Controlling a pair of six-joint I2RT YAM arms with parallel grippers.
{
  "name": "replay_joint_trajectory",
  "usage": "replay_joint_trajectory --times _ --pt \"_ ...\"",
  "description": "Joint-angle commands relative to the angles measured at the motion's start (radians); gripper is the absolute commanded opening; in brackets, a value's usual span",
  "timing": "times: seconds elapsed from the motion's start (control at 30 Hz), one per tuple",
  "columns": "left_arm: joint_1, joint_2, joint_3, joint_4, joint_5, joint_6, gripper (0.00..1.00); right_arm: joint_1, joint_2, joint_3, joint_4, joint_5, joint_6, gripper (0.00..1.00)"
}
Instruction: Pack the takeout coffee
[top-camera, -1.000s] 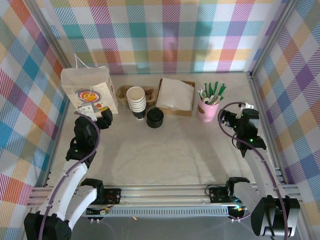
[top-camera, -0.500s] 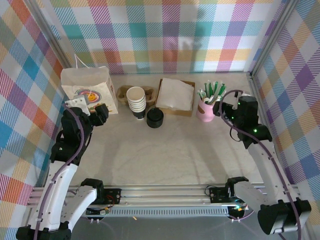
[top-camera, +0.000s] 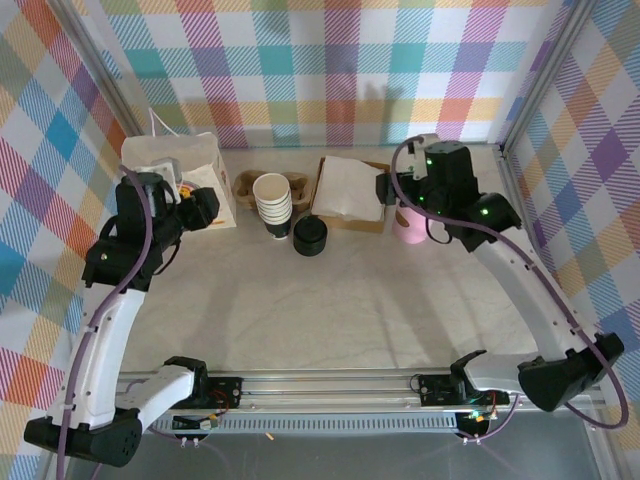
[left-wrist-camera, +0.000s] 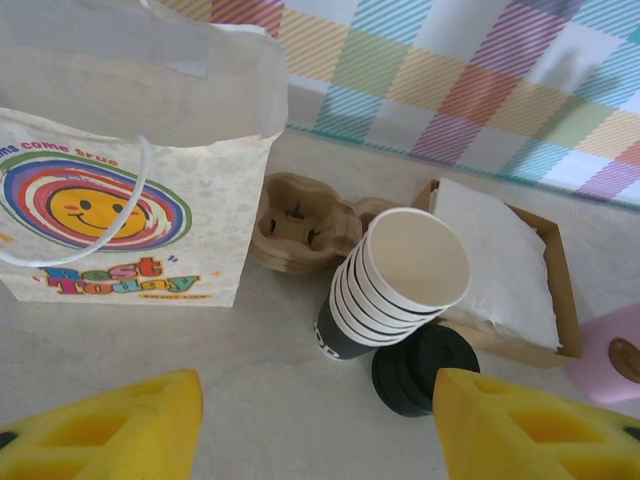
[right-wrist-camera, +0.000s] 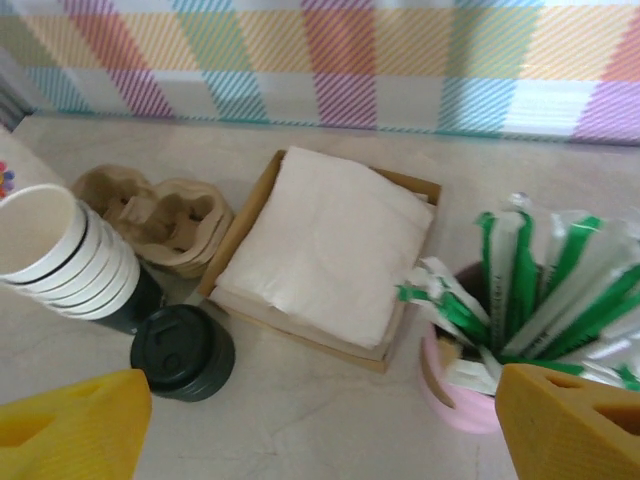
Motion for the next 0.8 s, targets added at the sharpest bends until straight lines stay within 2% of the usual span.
replay_joint_trajectory --times 0.0,0.23,0.5,0.77 --pt "-0.023 0.042 0.077 -0.105 -0.007 -0.03 0.61 0.044 0.059 0.07 -0.058 -0.011 -0.02 0.88" --pt "-0.098 0.138 0.197 -0.169 -0.044 -0.049 0.59 0.088 0.165 0.172 -0.082 -0.074 0.009 0.84" --pt "-0.198 0.27 0.296 -0.267 -0.053 -0.077 0.59 0.09 0.247 0.248 -0.145 -0.107 0.019 0.84" --pt "-0.218 0.423 0.372 -0.31 -0.024 -0.149 0.56 0.089 0.305 0.309 -0.222 -0.236 0.028 0.84"
